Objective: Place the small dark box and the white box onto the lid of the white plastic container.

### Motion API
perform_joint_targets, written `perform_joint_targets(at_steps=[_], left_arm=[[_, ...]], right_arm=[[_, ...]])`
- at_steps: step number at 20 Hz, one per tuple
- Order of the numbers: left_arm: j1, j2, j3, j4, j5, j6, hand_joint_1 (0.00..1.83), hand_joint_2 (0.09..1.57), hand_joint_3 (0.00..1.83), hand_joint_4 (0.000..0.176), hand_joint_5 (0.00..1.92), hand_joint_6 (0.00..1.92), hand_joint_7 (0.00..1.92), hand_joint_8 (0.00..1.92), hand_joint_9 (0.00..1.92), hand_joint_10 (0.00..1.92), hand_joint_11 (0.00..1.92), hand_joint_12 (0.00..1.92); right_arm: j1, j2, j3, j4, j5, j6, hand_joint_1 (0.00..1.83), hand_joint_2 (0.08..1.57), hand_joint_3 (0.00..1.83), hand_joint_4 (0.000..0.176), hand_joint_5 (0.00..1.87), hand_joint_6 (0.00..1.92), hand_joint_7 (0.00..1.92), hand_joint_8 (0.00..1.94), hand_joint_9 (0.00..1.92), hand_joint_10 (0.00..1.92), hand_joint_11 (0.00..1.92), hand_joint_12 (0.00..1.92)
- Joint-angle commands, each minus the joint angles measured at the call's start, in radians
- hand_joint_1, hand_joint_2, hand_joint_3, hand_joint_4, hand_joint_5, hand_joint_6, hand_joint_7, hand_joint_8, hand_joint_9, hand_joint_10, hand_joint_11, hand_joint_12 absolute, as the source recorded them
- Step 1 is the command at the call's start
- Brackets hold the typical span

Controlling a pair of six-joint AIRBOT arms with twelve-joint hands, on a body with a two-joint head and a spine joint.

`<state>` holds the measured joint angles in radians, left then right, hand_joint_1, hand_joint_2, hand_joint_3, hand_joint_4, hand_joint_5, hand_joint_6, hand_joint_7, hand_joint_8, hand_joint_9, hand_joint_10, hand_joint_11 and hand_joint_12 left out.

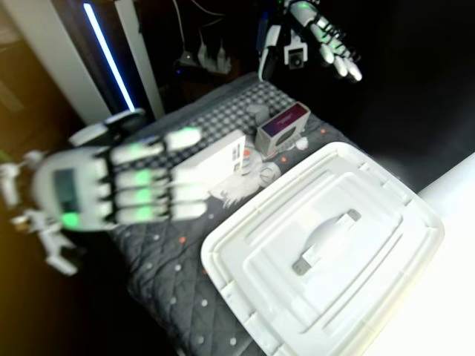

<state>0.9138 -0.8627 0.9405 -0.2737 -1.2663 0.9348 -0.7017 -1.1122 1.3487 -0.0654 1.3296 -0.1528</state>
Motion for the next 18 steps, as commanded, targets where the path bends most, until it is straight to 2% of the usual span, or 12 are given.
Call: perform_joint_targets(at_steps=[1, 4, 6, 9, 10, 11, 12, 13, 15, 16, 17, 18], left_arm=[[-0.012, 0.002, 0.01, 0.012, -0.1, -0.003, 0.78, 0.67, 0.07, 0.0, 0.05, 0.0, 0.08, 0.0, 0.09, 0.01, 0.0, 0.36], [-0.022, -0.003, 0.02, 0.025, -0.056, -0.003, 0.8, 0.69, 0.04, 0.0, 0.08, 0.01, 0.1, 0.01, 0.11, 0.01, 0.0, 0.39], [-0.034, -0.014, 0.031, 0.032, -0.021, -0.003, 0.79, 0.68, 0.02, 0.0, 0.11, 0.01, 0.14, 0.01, 0.15, 0.01, 0.0, 0.55], [-0.066, -0.036, 0.054, 0.052, 0.057, -0.003, 0.76, 0.7, 0.02, 0.0, 0.12, 0.0, 0.13, 0.01, 0.18, 0.01, 0.0, 0.66], [-0.079, -0.046, 0.064, 0.06, 0.087, -0.003, 0.75, 0.7, 0.02, 0.0, 0.12, 0.0, 0.15, 0.01, 0.19, 0.02, 0.0, 0.68], [-0.093, -0.058, 0.076, 0.068, 0.12, -0.003, 0.76, 0.71, 0.02, 0.0, 0.11, 0.0, 0.13, 0.0, 0.18, 0.01, 0.0, 0.69], [-0.103, -0.069, 0.086, 0.075, 0.146, -0.003, 0.76, 0.72, 0.02, 0.0, 0.11, 0.0, 0.13, 0.0, 0.17, 0.0, 0.0, 0.7], [-0.115, -0.078, 0.095, 0.078, 0.17, -0.003, 0.76, 0.74, 0.02, 0.0, 0.09, 0.0, 0.08, 0.01, 0.1, 0.01, 0.0, 0.49], [-0.14, -0.103, 0.119, 0.089, 0.224, -0.003, 0.68, 0.76, 0.01, 0.024, 0.09, 0.0, 0.07, 0.0, 0.06, 0.0, 0.0, 0.34], [-0.158, -0.119, 0.134, 0.103, 0.261, -0.003, 0.62, 0.73, 0.0, 0.084, 0.09, 0.0, 0.06, 0.0, 0.03, 0.0, 0.0, 0.32], [-0.168, -0.129, 0.143, 0.11, 0.286, -0.003, 0.6, 0.75, 0.0, 0.119, 0.09, 0.0, 0.06, 0.0, 0.02, 0.0, 0.0, 0.16], [-0.174, -0.137, 0.149, 0.115, 0.302, -0.003, 0.6, 0.76, 0.0, 0.104, 0.1, 0.01, 0.09, 0.01, 0.05, 0.01, 0.0, 0.13]], right_arm=[[0.007, 0.008, 0.009, 0.038, 0.095, 0.007, 0.67, 0.47, 0.18, 0.044, 0.0, 0.0, 0.12, 0.0, 0.01, 0.0, 0.0, 0.12], [0.013, -0.001, 0.017, 0.037, 0.075, 0.007, 0.77, 0.54, 0.11, 0.05, 0.05, 0.0, 0.15, 0.0, 0.04, 0.0, 0.0, 0.2], [0.022, -0.012, 0.024, 0.031, 0.054, 0.007, 0.83, 0.59, 0.06, 0.06, 0.09, 0.0, 0.17, 0.0, 0.07, 0.0, 0.0, 0.28], [0.039, -0.026, 0.037, 0.016, 0.013, 0.007, 0.79, 0.67, 0.02, 0.063, 0.11, 0.0, 0.18, 0.0, 0.1, 0.01, 0.0, 0.32], [0.041, -0.03, 0.041, 0.016, 0.005, 0.007, 0.8, 0.68, 0.02, 0.047, 0.13, 0.0, 0.19, 0.0, 0.12, 0.01, 0.0, 0.4], [0.042, -0.033, 0.043, 0.016, -0.001, 0.007, 0.79, 0.71, 0.02, 0.045, 0.16, 0.01, 0.21, 0.0, 0.13, 0.01, 0.0, 0.37], [0.042, -0.035, 0.045, 0.016, -0.005, 0.007, 0.79, 0.69, 0.0, 0.031, 0.2, 0.01, 0.23, 0.01, 0.14, 0.01, 0.0, 0.29], [0.042, -0.037, 0.046, 0.015, -0.009, 0.007, 0.77, 0.68, 0.0, 0.024, 0.22, 0.02, 0.24, 0.01, 0.15, 0.01, 0.0, 0.28], [0.042, -0.041, 0.05, 0.013, -0.015, 0.007, 0.78, 0.67, 0.0, 0.021, 0.28, 0.02, 0.26, 0.01, 0.14, 0.0, 0.0, 0.24], [0.042, -0.042, 0.051, 0.013, -0.016, 0.007, 0.87, 0.68, 0.0, 0.017, 0.36, 0.03, 0.29, 0.01, 0.16, 0.01, 0.0, 0.31], [0.042, -0.043, 0.051, 0.013, -0.017, 0.007, 0.91, 0.68, 0.0, 0.017, 0.48, 0.03, 0.33, 0.01, 0.17, 0.01, 0.0, 0.36], [0.042, -0.044, 0.051, 0.012, -0.017, 0.007, 0.94, 0.69, 0.0, 0.007, 0.57, 0.02, 0.35, 0.01, 0.19, 0.01, 0.0, 0.34]])
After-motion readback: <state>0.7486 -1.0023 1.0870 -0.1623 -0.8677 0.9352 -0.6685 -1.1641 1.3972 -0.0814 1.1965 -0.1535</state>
